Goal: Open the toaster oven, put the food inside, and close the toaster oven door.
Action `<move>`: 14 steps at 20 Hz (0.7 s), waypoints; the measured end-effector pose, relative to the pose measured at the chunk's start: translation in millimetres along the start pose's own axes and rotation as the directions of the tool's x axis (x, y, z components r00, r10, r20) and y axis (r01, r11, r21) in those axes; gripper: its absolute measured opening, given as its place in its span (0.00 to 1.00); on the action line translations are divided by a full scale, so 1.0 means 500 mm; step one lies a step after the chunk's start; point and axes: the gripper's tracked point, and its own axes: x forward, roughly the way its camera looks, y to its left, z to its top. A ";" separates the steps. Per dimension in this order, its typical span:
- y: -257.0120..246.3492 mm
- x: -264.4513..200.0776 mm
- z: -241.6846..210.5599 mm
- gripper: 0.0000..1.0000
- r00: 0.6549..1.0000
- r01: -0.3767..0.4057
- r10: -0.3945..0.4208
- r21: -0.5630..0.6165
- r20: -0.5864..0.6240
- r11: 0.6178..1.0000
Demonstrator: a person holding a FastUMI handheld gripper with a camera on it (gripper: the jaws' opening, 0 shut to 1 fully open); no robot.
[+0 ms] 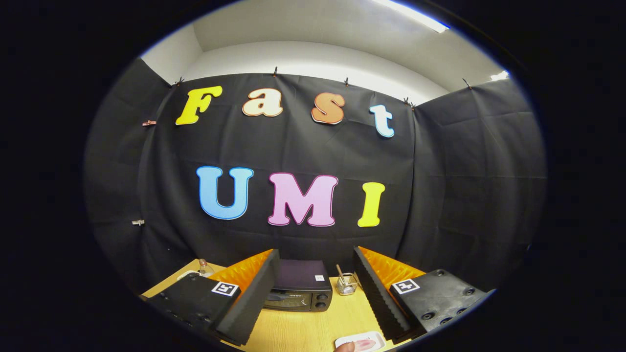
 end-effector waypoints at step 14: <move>0.130 0.122 -0.165 0.98 0.990 -0.060 0.064 0.032 -0.124 0.998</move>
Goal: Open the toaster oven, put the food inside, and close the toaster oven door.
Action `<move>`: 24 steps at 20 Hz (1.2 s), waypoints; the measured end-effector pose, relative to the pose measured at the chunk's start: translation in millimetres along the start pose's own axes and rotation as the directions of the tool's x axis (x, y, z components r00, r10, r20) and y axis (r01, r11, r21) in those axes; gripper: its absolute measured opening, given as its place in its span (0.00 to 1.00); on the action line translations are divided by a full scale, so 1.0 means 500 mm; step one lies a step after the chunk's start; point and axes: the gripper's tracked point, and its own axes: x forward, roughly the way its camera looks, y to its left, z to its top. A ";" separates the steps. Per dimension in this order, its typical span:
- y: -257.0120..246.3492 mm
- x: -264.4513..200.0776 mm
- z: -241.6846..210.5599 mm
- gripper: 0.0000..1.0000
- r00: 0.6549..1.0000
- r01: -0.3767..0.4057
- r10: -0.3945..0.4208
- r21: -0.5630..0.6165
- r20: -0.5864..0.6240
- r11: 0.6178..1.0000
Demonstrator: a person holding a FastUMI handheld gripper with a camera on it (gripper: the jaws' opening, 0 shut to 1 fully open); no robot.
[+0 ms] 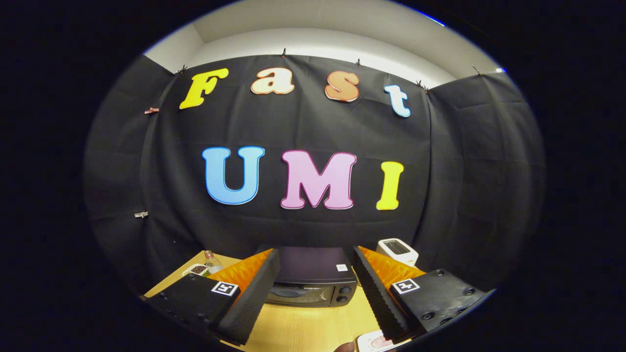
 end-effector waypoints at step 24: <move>0.114 0.340 -0.450 0.99 0.918 0.002 0.011 0.032 -0.396 0.999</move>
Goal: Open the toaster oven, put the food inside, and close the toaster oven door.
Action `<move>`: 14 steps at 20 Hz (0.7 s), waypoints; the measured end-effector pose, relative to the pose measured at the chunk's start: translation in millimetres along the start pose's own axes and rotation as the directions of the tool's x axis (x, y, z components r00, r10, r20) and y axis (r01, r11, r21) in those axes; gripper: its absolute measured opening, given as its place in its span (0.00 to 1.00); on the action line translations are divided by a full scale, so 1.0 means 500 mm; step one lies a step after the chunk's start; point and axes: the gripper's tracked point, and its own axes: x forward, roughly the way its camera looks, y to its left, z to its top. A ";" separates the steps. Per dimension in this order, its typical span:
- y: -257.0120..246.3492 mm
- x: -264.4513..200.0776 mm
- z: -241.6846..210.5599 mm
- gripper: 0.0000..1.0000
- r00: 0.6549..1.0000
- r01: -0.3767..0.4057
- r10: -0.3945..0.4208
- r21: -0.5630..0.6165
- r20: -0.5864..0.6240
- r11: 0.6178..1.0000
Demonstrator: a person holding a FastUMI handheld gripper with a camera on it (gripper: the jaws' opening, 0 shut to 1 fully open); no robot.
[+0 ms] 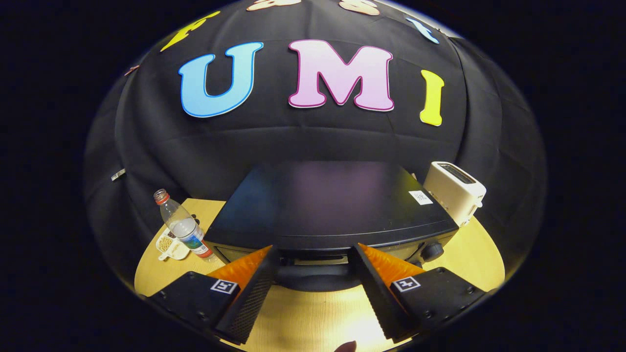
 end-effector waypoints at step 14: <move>-0.012 -0.135 -0.209 0.98 0.997 0.006 -0.005 0.006 -0.080 1.000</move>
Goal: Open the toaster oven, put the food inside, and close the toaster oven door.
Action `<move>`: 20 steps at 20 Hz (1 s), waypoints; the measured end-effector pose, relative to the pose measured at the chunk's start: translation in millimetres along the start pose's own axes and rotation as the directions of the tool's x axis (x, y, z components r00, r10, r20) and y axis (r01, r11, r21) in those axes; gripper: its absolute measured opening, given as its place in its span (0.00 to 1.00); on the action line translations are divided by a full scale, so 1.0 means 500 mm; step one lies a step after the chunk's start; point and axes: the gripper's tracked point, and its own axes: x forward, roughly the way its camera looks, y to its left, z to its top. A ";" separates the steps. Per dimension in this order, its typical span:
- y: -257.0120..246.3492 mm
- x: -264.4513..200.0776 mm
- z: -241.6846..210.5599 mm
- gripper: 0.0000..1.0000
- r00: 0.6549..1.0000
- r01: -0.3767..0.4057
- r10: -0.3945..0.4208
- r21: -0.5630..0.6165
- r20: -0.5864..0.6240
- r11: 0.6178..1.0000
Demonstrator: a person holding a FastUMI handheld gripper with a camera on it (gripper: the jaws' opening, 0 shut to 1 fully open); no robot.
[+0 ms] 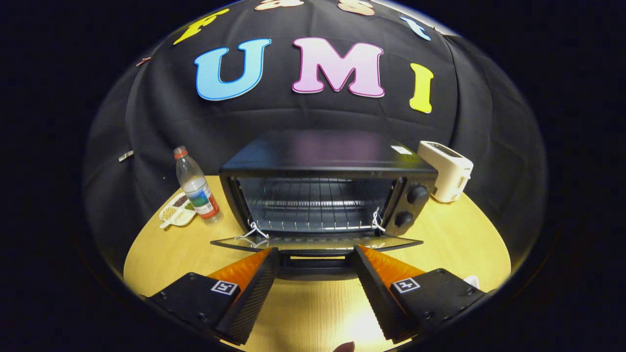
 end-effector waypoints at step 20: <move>-0.125 -0.157 -0.124 0.99 0.989 0.007 0.000 0.043 -0.148 0.999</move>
